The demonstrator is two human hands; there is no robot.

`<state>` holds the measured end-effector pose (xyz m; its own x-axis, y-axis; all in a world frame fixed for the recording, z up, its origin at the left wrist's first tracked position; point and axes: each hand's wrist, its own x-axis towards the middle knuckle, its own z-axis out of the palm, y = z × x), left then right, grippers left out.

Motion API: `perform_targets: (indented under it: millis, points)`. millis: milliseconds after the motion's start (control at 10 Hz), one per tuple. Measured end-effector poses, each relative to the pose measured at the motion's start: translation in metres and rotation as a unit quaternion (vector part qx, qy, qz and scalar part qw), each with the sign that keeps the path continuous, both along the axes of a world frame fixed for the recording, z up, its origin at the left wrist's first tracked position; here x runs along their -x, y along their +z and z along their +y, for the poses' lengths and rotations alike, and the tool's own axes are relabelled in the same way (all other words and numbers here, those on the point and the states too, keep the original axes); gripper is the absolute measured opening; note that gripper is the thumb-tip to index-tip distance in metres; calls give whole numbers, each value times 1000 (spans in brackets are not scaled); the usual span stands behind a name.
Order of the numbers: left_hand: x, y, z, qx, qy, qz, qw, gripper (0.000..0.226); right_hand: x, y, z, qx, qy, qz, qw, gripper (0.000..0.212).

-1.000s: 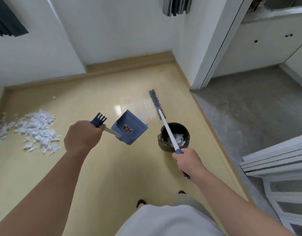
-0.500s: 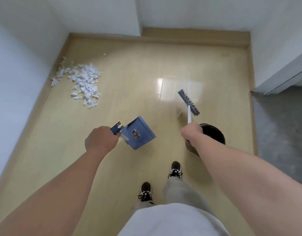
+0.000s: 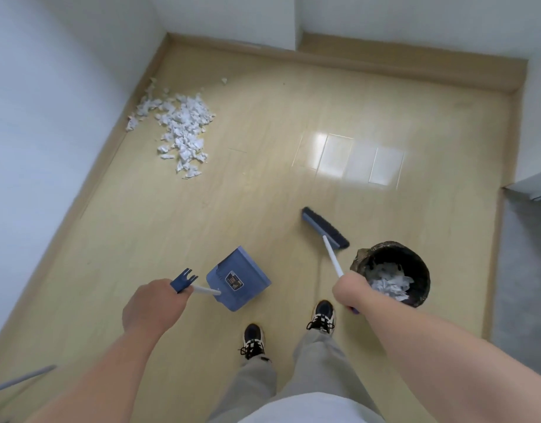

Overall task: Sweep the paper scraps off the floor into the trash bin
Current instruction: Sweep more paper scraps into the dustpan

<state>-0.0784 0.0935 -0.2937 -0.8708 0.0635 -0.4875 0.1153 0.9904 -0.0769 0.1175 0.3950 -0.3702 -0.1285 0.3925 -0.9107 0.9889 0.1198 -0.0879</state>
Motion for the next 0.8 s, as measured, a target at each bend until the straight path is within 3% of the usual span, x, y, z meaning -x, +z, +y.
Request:
perform_targets:
  millis: [100,200,300,400,500,600,800]
  points:
    - [14,2,-8,-13,23,-9,1000,46,-3,11,-46,22,168,-22,985,18]
    - [34,2,-21,-35,51,-12,998,42,6,7,-87,36,234,-76,969,21]
    - [64,-3,-36,-48,44,-18,998,40,18,13,-120,49,180,-13,982,28]
    - [98,-11,-56,-75,14,-12,997,37,42,25,-141,43,-47,26,998,19]
    - [131,-21,-74,-90,-30,-27,995,38,50,29,-153,-17,-105,44,993,5]
    - [157,-22,-97,-94,-69,-50,992,44,54,50,-183,-40,-180,41,982,14]
    - [196,-15,-128,-105,-106,-55,987,41,59,44,-219,-51,-259,35,964,11]
